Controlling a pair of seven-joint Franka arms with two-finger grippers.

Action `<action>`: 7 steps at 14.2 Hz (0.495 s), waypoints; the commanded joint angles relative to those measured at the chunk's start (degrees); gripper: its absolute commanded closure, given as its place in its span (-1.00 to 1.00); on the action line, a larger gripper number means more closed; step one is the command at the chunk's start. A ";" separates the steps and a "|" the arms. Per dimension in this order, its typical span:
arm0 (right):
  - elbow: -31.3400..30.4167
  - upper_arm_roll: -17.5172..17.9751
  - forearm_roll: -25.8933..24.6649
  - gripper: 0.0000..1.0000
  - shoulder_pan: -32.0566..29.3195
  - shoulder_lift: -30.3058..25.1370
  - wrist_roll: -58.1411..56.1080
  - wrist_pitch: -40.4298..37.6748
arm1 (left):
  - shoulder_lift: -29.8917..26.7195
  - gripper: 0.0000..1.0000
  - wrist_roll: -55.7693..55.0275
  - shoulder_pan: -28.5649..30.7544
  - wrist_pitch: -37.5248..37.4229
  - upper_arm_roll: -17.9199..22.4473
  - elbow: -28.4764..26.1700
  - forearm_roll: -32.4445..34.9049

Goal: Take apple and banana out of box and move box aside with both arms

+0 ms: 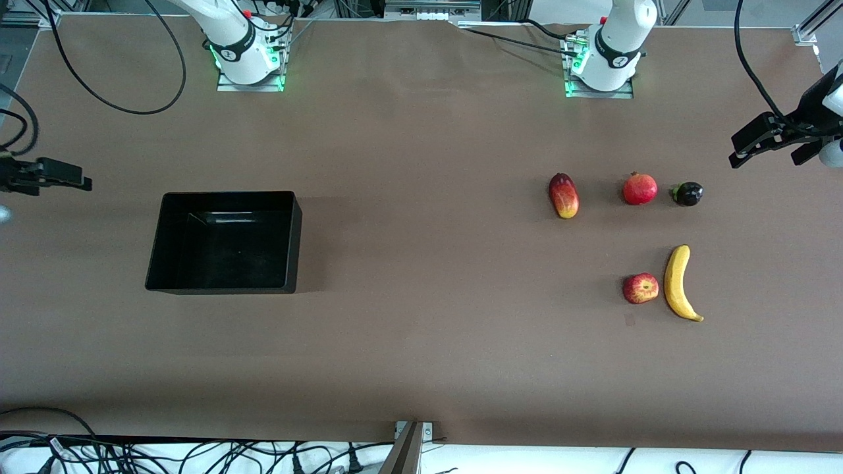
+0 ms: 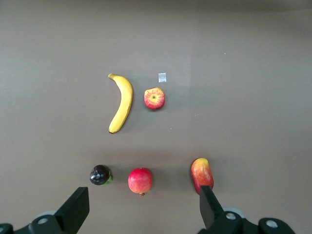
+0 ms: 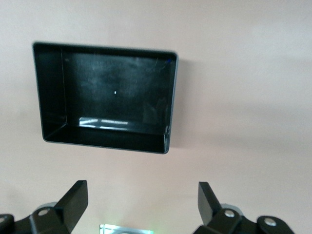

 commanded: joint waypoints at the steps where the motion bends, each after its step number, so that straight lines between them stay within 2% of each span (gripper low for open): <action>1: 2.84 1.32 -3.64 -1.00 -0.33 -0.51 0.76 -2.31 | -1.60 -1.00 -0.37 -0.87 -0.05 0.71 -1.49 0.47; 3: -1.90 6.92 -5.14 -1.00 -4.96 -3.66 0.76 1.44 | -1.60 -1.00 -0.45 -0.87 -0.05 0.71 -1.49 0.47; 5: -7.07 16.05 -10.48 -1.00 -10.06 -8.23 5.29 4.18 | -1.60 -1.00 -0.45 -0.78 -0.05 0.71 -1.49 0.39; 7: -16.11 24.74 -11.38 -1.00 -16.81 -14.72 11.63 8.99 | -1.60 -1.00 -0.37 -0.78 -0.05 0.71 -1.49 0.38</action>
